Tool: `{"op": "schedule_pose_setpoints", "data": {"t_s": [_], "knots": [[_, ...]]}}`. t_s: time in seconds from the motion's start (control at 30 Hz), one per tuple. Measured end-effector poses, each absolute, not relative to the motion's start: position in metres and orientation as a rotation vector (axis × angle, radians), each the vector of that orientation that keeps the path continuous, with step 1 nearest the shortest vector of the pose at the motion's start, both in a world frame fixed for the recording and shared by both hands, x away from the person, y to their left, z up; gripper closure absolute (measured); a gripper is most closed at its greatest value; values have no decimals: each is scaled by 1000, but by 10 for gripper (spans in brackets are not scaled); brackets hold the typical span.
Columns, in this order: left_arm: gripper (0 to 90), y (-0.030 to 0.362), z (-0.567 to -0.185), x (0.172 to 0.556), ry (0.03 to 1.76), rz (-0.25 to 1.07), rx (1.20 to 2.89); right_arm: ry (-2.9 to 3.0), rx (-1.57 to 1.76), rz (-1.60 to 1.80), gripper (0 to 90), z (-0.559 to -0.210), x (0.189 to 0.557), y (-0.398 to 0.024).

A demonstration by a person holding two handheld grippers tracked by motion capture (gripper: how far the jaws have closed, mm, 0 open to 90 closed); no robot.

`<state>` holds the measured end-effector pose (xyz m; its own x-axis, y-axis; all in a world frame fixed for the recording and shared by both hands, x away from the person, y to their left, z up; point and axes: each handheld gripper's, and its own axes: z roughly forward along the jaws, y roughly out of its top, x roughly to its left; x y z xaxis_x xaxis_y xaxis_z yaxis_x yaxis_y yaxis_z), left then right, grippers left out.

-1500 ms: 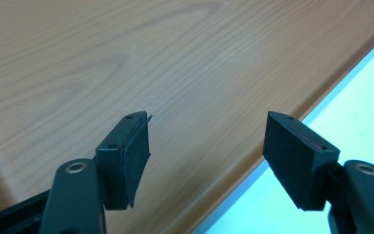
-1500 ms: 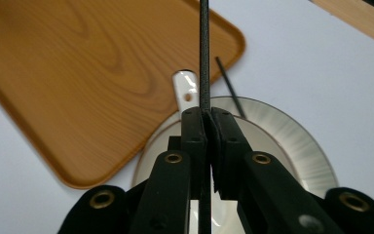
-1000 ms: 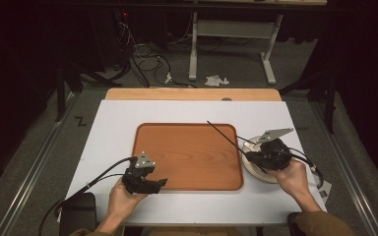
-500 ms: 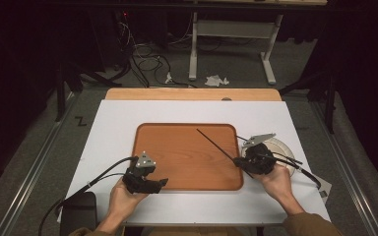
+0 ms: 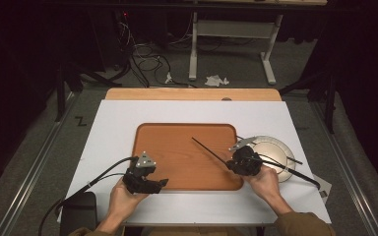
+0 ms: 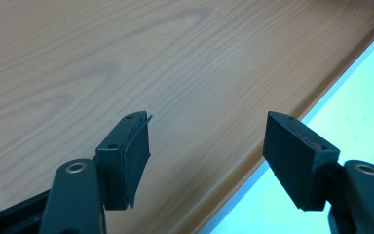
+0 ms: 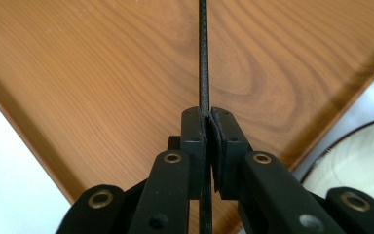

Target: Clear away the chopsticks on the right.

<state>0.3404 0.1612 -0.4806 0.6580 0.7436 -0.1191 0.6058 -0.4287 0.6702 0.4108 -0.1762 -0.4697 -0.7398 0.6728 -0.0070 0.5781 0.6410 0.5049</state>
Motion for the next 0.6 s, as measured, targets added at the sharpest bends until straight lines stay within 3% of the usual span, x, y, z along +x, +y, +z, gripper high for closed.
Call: {"op": "schedule_pose_setpoints", "data": {"t_s": [0.6], "knots": [[336,161,-481,340,1039,251,2177,2684,1033,653,837,-487,417,-168]]}}
